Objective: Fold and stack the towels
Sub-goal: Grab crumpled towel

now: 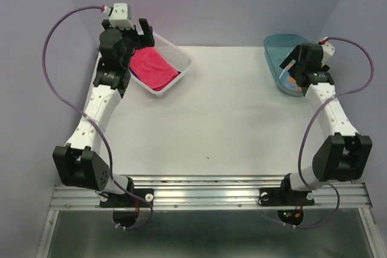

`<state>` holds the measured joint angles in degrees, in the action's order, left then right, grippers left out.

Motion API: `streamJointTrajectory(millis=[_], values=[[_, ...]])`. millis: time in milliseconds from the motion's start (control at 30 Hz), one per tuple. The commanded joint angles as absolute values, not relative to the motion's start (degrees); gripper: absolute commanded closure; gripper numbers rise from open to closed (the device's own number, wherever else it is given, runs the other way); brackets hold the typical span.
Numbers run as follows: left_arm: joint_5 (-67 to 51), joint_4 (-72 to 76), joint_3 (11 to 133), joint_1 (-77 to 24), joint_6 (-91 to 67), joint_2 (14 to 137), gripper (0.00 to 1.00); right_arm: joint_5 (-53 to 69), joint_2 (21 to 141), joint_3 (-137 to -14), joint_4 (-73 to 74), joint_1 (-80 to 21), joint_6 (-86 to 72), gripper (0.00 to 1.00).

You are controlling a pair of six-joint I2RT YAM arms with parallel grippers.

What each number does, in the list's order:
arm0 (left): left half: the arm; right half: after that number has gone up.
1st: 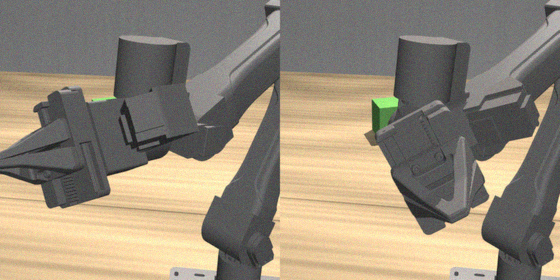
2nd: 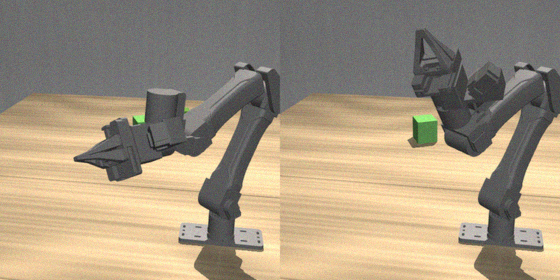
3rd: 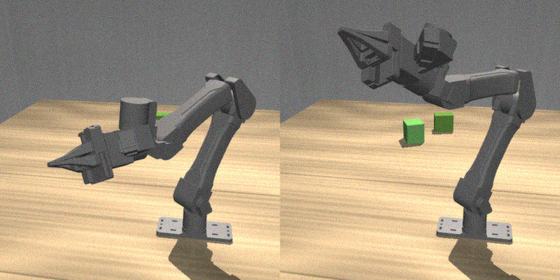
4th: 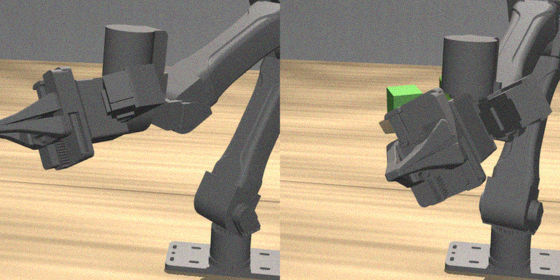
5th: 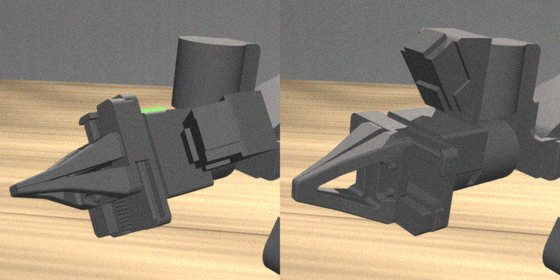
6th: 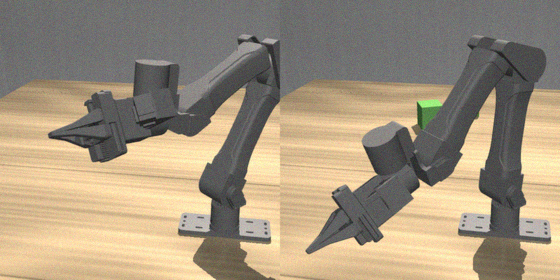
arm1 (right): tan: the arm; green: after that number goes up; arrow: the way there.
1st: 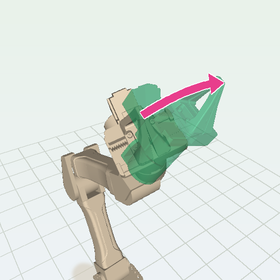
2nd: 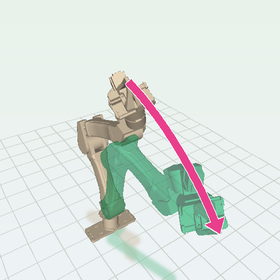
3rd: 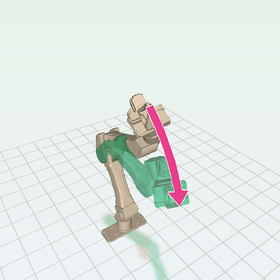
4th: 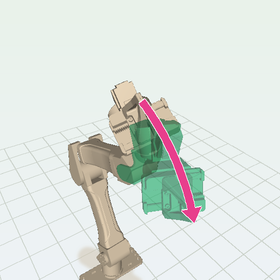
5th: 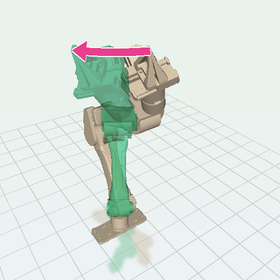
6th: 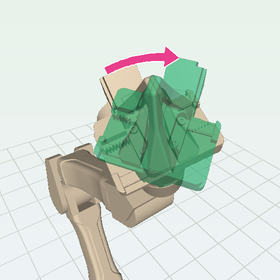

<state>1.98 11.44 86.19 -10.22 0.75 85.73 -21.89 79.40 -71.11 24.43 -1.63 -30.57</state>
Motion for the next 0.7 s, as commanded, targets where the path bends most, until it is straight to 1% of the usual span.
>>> streamJointTrajectory(millis=[0, 100, 133, 233, 333, 367, 400, 433, 500, 533, 567, 667], values=[[-5.6, 12.5, 70.5, -12.7, -17.7, 81.4, 0.01, -22.8, 90.7, -84.9, 28.2, 5.4, -27.7, 0.0], [-0.5, 12.7, 64.4, -15.4, -17.7, 77.4, 0.01, -21.0, 96.7, -90.4, 28.3, 7.6, -24.1, 0.0], [2.9, 12.8, 60.8, -16.5, -17.8, 74.6, 0.01, -20.4, 100.4, -93.6, 28.1, 7.8, -22.7, 0.0], [5.3, 12.9, 55.5, -16.7, -19.6, 70.0, 0.01, -20.7, 106.2, -98.9, 29.1, 8.2, -20.7, 0.0], [6.0, 13.4, 51.8, -16.8, -20.6, 66.6, 0.01, -20.4, 114.8, -106.3, 30.4, 10.2, -21.4, 0.0], [6.3, 13.4, 51.2, -16.8, -20.6, 66.2, 0.01, -20.0, 114.8, -106.3, 30.4, 10.6, -21.6, 0.0], [7.5, 13.4, 50.5, -16.8, -20.3, 65.4, 0.01, -18.3, 117.4, -108.1, 30.3, 11.1, -21.9, 0.0], [8.3, 12.8, 50.4, -16.8, -20.1, 65.2, 0.01, -17.1, 118.5, -108.6, 30.4, 12.0, -21.9, 0.03], [11.5, 12.2, 50.7, -16.8, -20.6, 65.0, 0.01, -14.9, 121.0, -109.1, 30.1, 12.7, -22.3, 0.06], [11.9, 12.1, 50.8, -16.8, -20.5, 65.0, 0.01, -14.9, 121.6, -109.0, 29.9, 13.1, -22.4, 0.07], [11.9, 11.8, 51.1, -16.8, -20.3, 65.0, 0.01, -15.0, 122.4, -108.7, 29.7, 13.3, -22.4, 0.11], [12.2, 11.5, 51.2, -16.8, -20.5, 65.4, 0.01, -14.5, 124.5, -108.1, 30.6, 13.7, -22.4, 0.15]])
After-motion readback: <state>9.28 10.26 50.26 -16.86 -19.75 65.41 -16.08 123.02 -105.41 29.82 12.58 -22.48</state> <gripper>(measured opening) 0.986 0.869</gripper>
